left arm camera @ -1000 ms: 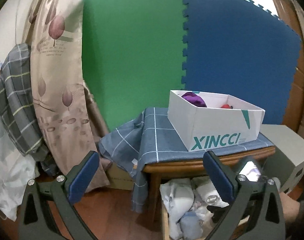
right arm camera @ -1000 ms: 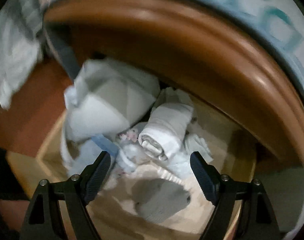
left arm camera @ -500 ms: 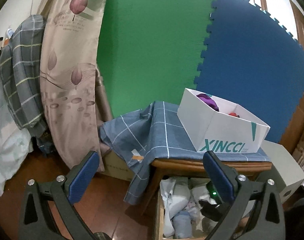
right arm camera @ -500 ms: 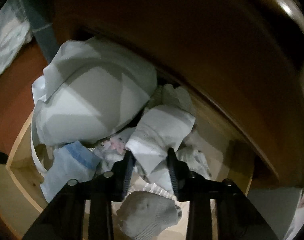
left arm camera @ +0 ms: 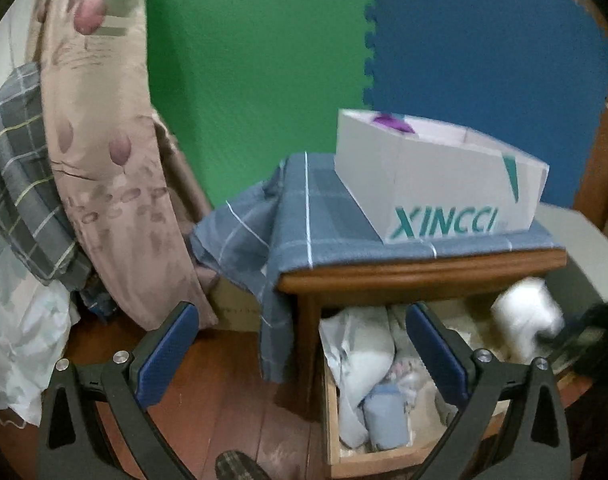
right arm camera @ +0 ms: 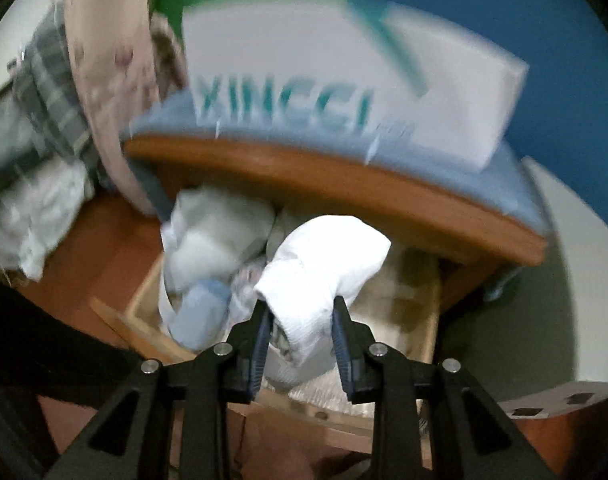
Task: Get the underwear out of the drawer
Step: 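Carry the white underwear with the right tool into the shoe box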
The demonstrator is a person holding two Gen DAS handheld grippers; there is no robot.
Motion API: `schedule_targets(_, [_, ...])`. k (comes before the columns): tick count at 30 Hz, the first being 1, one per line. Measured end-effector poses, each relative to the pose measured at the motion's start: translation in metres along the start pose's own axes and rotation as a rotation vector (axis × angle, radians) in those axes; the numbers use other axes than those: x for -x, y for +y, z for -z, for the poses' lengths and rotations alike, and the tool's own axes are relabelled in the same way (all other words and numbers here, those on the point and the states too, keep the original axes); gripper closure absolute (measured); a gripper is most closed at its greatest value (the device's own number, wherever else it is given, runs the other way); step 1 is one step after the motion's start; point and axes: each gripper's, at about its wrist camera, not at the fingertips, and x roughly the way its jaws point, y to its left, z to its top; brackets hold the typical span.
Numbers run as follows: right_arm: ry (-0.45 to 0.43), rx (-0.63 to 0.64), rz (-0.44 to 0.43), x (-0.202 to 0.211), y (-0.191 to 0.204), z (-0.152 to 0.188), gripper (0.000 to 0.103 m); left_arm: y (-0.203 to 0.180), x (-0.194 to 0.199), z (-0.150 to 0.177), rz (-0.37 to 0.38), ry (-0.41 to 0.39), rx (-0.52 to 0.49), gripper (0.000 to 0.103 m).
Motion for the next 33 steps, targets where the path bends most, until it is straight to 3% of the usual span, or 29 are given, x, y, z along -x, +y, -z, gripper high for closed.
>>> schedule_targets(9, [-0.291, -0.02, 0.015, 0.108, -0.015, -0.086, 0.074, -0.024, -0.017, 0.009, -0.033, 0.057, -0.084, 0.0])
schedule_targets(18, [-0.412, 0.015, 0.059, 0.14, -0.007, -0.166, 0.074, -0.028, -0.019, 0.013, -0.038, 0.061, -0.119, 0.0])
schedule_targets(24, [-0.413, -0.02, 0.074, 0.13, -0.021, -0.211, 0.074, -0.025, -0.021, 0.013, -0.012, 0.081, -0.088, 0.0])
schedule_targets(33, [-0.278, -0.075, 0.133, 0.039, -0.046, -0.247, 0.074, -0.021, -0.023, 0.014, 0.012, 0.097, -0.058, 0.0])
